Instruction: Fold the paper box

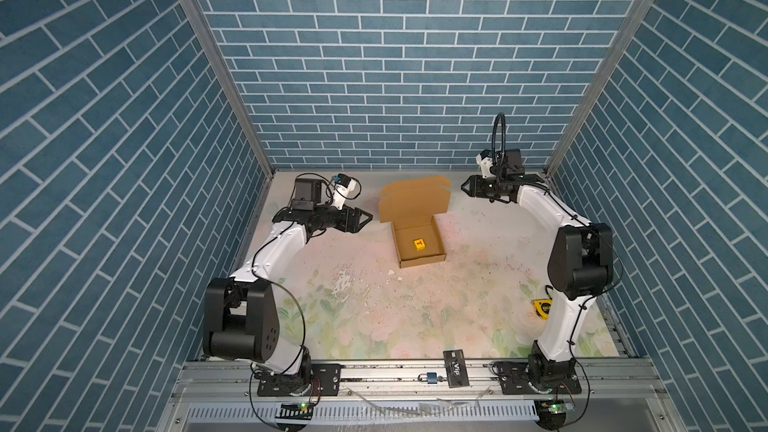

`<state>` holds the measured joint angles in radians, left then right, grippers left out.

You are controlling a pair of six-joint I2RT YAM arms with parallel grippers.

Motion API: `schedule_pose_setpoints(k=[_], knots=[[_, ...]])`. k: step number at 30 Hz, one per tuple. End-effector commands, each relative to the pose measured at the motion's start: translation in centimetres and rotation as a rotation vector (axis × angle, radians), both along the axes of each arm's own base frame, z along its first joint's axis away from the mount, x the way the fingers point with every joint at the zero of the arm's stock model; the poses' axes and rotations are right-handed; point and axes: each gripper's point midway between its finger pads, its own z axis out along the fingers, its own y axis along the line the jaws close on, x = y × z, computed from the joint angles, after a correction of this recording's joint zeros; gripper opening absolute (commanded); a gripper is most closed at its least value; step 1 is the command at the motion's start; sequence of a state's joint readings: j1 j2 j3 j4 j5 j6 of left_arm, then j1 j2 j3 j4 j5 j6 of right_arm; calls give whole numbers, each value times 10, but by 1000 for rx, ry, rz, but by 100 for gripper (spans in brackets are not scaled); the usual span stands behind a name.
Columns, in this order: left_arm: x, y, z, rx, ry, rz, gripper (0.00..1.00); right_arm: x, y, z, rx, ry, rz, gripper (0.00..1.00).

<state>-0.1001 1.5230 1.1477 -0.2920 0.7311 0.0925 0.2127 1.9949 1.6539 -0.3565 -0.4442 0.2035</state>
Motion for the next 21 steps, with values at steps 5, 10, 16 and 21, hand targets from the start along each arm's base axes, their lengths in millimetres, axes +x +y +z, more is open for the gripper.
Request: schedule_pose_setpoints(k=[5,10,16,21], knots=[[0,-19,21,69,-173,-201,84,-15,39,17,133,-94,274,48],[13,-28,24,72,-244,-234,85,-31,50,18,217,-98,355,46],[28,-33,16,26,-216,-182,78,-44,56,16,263,-85,383,43],[27,-35,9,43,-213,-197,68,-55,55,17,257,-94,388,43]])
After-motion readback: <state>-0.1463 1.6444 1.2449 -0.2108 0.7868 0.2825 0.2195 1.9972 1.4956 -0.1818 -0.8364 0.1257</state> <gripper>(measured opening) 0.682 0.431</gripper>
